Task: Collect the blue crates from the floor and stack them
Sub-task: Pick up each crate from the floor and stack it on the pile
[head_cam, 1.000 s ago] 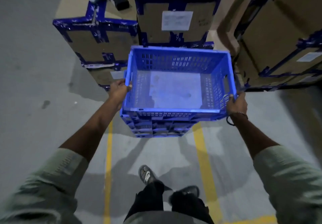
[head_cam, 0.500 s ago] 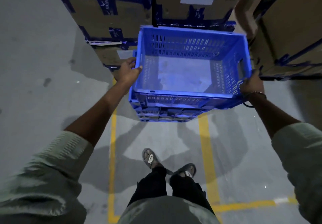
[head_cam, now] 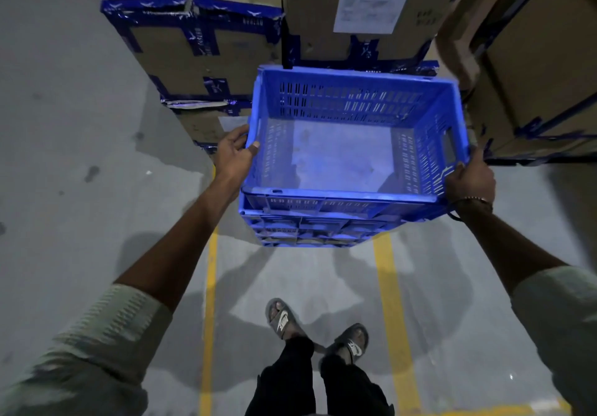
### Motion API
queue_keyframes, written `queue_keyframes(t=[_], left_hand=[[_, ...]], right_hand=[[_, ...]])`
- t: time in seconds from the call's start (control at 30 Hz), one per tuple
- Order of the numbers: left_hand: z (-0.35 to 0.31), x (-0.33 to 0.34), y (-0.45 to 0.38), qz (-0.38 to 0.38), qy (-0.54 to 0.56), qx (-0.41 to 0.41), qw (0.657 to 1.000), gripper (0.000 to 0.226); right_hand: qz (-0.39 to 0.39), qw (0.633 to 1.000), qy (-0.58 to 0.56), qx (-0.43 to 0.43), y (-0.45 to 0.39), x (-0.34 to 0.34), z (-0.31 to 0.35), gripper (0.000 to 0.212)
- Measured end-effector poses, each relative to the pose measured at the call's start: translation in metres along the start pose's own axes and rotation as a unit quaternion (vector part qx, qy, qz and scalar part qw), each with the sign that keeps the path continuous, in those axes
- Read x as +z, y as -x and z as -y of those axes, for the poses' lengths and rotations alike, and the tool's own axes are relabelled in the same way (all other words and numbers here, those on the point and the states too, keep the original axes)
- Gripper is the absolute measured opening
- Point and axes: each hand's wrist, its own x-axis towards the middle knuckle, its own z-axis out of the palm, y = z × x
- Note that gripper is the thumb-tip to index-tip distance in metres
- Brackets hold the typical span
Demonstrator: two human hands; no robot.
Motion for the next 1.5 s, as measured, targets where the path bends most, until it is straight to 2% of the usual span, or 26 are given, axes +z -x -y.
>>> queue_keyframes(t=[0.13, 0.27, 0.4, 0.53, 0.87, 0.97, 1.13, 1.37, 1.5], left_hand=[[0.003, -0.002, -0.003, 0.009, 0.025, 0.007, 1.0, 0.03], [0.001, -0.003, -0.008, 0.017, 0.007, 0.005, 1.0, 0.035], [0.005, -0.005, -0.015, 0.033, -0.096, 0.012, 0.995, 0.042], [0.008, 0.0, -0.015, 0.045, -0.194, 0.051, 0.979, 0.054], [0.022, -0.002, -0.019, -0.005, -0.183, 0.036, 0.982, 0.052], [0.019, -0.008, -0.023, -0.004, -0.175, 0.055, 0.983, 0.05], [0.004, -0.009, -0.032, -0.007, -0.22, 0.067, 0.973, 0.046], [0.015, -0.022, -0.018, -0.082, -0.268, 0.063, 0.958, 0.047], [0.013, -0.022, -0.013, -0.096, -0.275, 0.055, 0.955, 0.048]], right_hand=[[-0.012, 1.0, -0.001, 0.01, 0.002, 0.004, 0.004, 0.048], [0.0, 1.0, 0.0, 0.016, 0.004, -0.001, 0.016, 0.039], [0.037, 0.999, 0.01, 0.024, 0.0, -0.006, 0.019, 0.039], [0.044, 0.999, 0.026, 0.004, -0.01, -0.004, 0.022, 0.052], [0.049, 0.998, 0.042, -0.009, -0.016, -0.001, 0.025, 0.057], [0.052, 0.998, 0.043, -0.009, -0.013, -0.001, 0.025, 0.058], [0.051, 0.998, 0.035, 0.01, -0.011, 0.002, 0.035, 0.064], [0.055, 0.996, 0.052, -0.038, -0.004, 0.002, 0.028, 0.065], [0.05, 0.997, 0.054, -0.028, 0.0, 0.005, 0.032, 0.067]])
